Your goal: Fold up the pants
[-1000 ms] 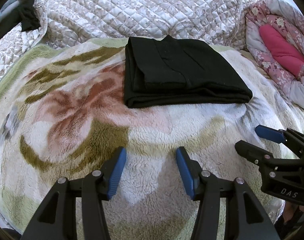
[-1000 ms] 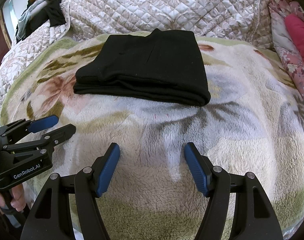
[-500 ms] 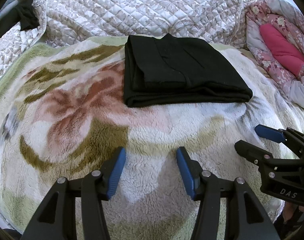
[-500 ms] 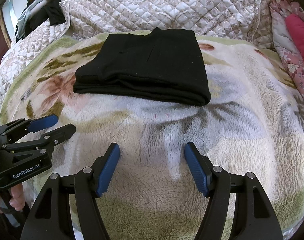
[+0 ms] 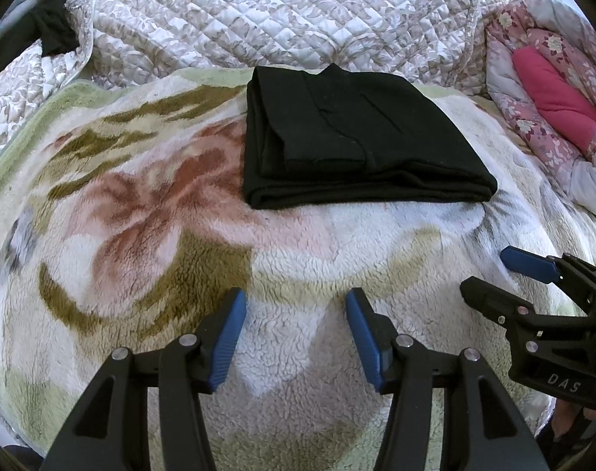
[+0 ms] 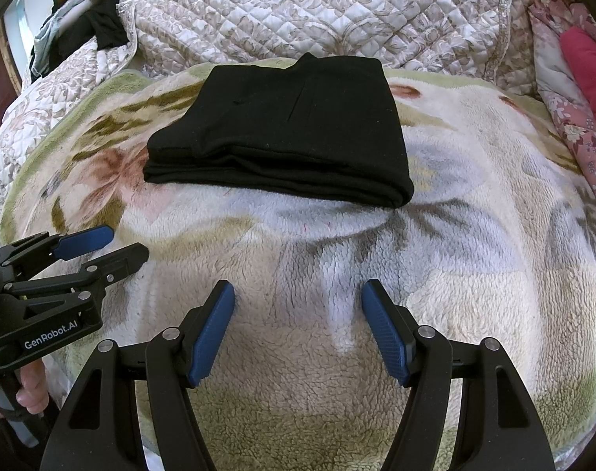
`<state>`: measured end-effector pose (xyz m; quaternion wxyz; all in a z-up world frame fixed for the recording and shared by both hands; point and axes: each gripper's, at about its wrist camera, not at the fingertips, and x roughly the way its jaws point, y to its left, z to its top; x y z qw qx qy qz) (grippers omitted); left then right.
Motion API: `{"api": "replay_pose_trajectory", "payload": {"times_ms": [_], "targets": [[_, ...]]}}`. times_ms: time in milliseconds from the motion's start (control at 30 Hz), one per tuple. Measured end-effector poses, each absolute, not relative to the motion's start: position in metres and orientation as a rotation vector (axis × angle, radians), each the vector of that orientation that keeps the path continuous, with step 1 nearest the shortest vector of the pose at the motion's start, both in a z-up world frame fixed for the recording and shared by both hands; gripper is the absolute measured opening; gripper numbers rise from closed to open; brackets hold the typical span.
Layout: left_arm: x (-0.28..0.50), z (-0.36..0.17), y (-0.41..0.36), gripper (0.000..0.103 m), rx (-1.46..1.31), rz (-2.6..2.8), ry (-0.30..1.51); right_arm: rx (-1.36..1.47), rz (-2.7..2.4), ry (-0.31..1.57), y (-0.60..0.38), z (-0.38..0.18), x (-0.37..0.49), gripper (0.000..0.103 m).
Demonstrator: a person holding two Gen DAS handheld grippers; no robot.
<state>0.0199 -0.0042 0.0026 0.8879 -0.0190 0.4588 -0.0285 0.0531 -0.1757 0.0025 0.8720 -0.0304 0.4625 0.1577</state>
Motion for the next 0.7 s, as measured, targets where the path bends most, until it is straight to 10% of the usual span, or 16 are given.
{"api": "replay_pose_trajectory", "payload": {"times_ms": [700], "targets": [[0.0207, 0.0022, -0.0028, 0.057, -0.038, -0.062, 0.959, -0.064, 0.33, 0.969, -0.1754, 0.0027, 0.0537, 0.068]]}}
